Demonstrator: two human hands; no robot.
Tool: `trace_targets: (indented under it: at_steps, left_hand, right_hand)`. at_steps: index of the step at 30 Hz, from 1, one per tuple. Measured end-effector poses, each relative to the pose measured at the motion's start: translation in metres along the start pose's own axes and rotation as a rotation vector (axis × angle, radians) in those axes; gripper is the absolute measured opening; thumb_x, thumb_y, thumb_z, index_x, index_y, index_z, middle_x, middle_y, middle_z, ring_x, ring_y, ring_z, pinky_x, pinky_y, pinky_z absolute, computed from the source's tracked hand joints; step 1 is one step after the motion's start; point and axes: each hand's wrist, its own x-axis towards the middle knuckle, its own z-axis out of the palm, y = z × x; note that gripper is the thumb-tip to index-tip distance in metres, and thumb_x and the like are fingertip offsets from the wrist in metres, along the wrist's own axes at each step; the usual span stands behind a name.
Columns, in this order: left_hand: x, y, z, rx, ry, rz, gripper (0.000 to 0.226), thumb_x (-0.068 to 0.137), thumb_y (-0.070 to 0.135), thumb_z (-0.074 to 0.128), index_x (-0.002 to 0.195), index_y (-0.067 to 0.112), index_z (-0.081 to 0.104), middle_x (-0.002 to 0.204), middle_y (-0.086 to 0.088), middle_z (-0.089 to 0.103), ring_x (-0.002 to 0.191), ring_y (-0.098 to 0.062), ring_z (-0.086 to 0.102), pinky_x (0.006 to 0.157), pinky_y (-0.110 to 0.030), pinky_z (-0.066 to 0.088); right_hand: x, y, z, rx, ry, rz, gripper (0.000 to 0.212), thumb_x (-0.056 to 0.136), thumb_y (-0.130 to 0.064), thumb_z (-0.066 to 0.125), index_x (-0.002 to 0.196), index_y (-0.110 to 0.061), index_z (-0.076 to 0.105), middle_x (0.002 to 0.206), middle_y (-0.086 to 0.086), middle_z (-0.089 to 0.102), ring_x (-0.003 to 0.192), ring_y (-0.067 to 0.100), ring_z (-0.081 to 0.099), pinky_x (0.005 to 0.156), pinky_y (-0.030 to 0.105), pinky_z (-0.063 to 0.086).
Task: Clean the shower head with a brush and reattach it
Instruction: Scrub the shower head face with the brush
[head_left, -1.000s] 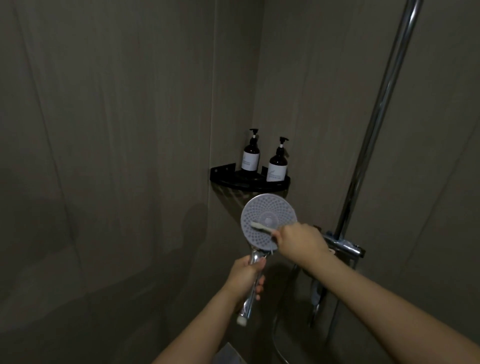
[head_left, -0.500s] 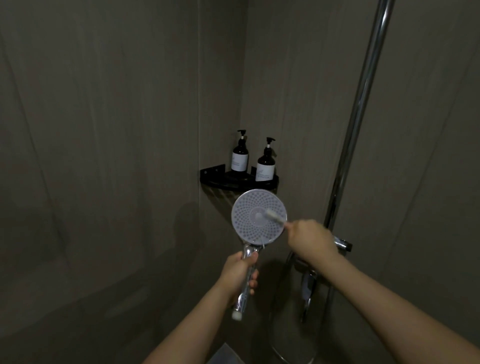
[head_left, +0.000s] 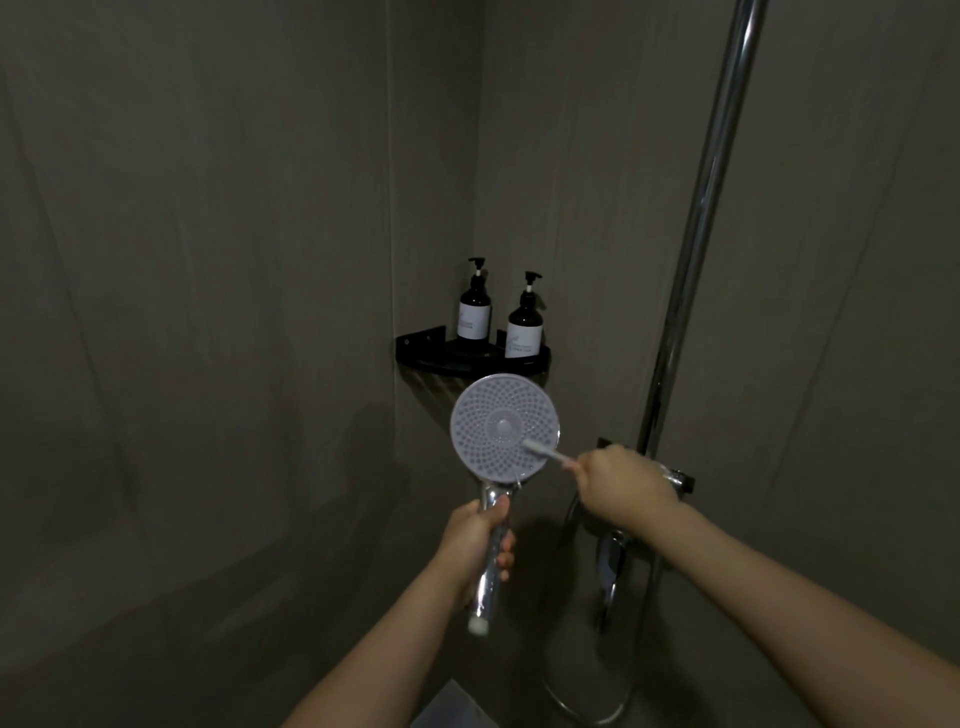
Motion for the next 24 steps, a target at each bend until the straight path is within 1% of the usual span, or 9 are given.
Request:
trace_targets:
  at_steps: [2, 6, 9, 12, 15, 17, 19, 21, 24]
  left_hand:
    - [-0.001, -0.001, 0.001, 0.008, 0.003, 0.004, 0.018, 0.094, 0.023, 0.045, 0.078, 0.015, 0.042, 0.050, -0.004, 0.042, 0.034, -0.012, 0.036, 0.035, -0.018, 0.033]
    - [-0.005, -0.003, 0.007, 0.023, -0.007, 0.000, 0.018, 0.095, 0.022, 0.045, 0.078, 0.015, 0.041, 0.051, -0.004, 0.041, 0.034, -0.012, 0.035, 0.036, -0.017, 0.033]
    - [-0.006, 0.000, 0.011, 0.071, -0.013, 0.012, 0.018, 0.094, 0.020, 0.045, 0.077, 0.016, 0.041, 0.050, -0.004, 0.041, 0.032, -0.011, 0.035, 0.037, -0.016, 0.033]
    - [-0.007, 0.003, 0.014, 0.120, 0.003, 0.017, 0.020, 0.094, 0.020, 0.045, 0.075, 0.016, 0.042, 0.050, -0.005, 0.041, 0.031, -0.010, 0.036, 0.036, -0.015, 0.033]
    - [-0.007, 0.004, 0.015, 0.155, -0.012, 0.021, 0.021, 0.094, 0.021, 0.046, 0.074, 0.016, 0.042, 0.050, -0.005, 0.041, 0.032, -0.010, 0.036, 0.037, -0.015, 0.033]
    - [-0.007, 0.004, 0.016, 0.176, -0.010, 0.021, 0.022, 0.094, 0.021, 0.047, 0.072, 0.016, 0.042, 0.050, -0.005, 0.041, 0.032, -0.011, 0.036, 0.037, -0.015, 0.033]
    - [-0.007, 0.005, 0.016, 0.177, 0.000, 0.022, 0.022, 0.093, 0.021, 0.047, 0.072, 0.016, 0.042, 0.050, -0.005, 0.041, 0.031, -0.011, 0.036, 0.037, -0.015, 0.034]
    - [-0.008, 0.006, 0.016, 0.187, -0.003, 0.030, 0.022, 0.093, 0.021, 0.047, 0.073, 0.016, 0.042, 0.051, -0.005, 0.041, 0.031, -0.010, 0.036, 0.037, -0.015, 0.034]
    - [-0.009, 0.007, 0.020, 0.210, -0.010, 0.038, 0.021, 0.094, 0.020, 0.047, 0.074, 0.015, 0.042, 0.052, -0.006, 0.041, 0.031, -0.010, 0.036, 0.036, -0.014, 0.033]
  right_hand:
    - [0.001, 0.002, -0.001, -0.020, 0.006, -0.005, 0.038, 0.099, -0.036, 0.032, 0.097, -0.012, 0.062, 0.082, 0.008, 0.061, 0.073, 0.024, 0.061, 0.051, 0.025, 0.035]
    - [-0.002, -0.003, 0.000, 0.033, -0.036, 0.023, 0.037, 0.098, -0.036, 0.034, 0.091, -0.013, 0.062, 0.076, 0.005, 0.056, 0.067, 0.021, 0.054, 0.060, 0.029, 0.042]
    - [0.001, -0.008, -0.008, 0.007, -0.010, 0.016, 0.036, 0.098, -0.035, 0.034, 0.082, -0.015, 0.059, 0.070, 0.004, 0.053, 0.062, 0.020, 0.052, 0.052, 0.025, 0.038]
    - [0.004, -0.017, -0.011, 0.046, 0.013, 0.021, 0.034, 0.098, -0.035, 0.036, 0.082, -0.016, 0.059, 0.073, 0.005, 0.054, 0.064, 0.022, 0.051, 0.058, 0.027, 0.041]
    - [0.002, -0.026, -0.014, 0.037, 0.016, 0.022, 0.033, 0.097, -0.037, 0.037, 0.084, -0.015, 0.059, 0.072, 0.003, 0.053, 0.063, 0.019, 0.052, 0.055, 0.026, 0.041]
    - [0.006, -0.027, -0.019, -0.005, 0.046, 0.002, 0.037, 0.097, -0.036, 0.036, 0.077, -0.013, 0.057, 0.072, 0.004, 0.055, 0.064, 0.021, 0.055, 0.056, 0.027, 0.042]
    - [0.006, -0.032, -0.019, 0.080, 0.027, 0.019, 0.034, 0.097, -0.036, 0.037, 0.072, -0.017, 0.049, 0.073, 0.004, 0.054, 0.064, 0.020, 0.055, 0.056, 0.028, 0.042]
    - [0.006, -0.034, -0.017, 0.079, 0.039, 0.012, 0.032, 0.097, -0.037, 0.037, 0.075, -0.018, 0.050, 0.072, 0.004, 0.052, 0.064, 0.021, 0.053, 0.058, 0.028, 0.041]
    - [0.008, -0.037, -0.019, 0.043, 0.055, 0.018, 0.036, 0.096, -0.036, 0.037, 0.080, -0.012, 0.058, 0.075, 0.006, 0.060, 0.067, 0.021, 0.060, 0.061, 0.032, 0.051]
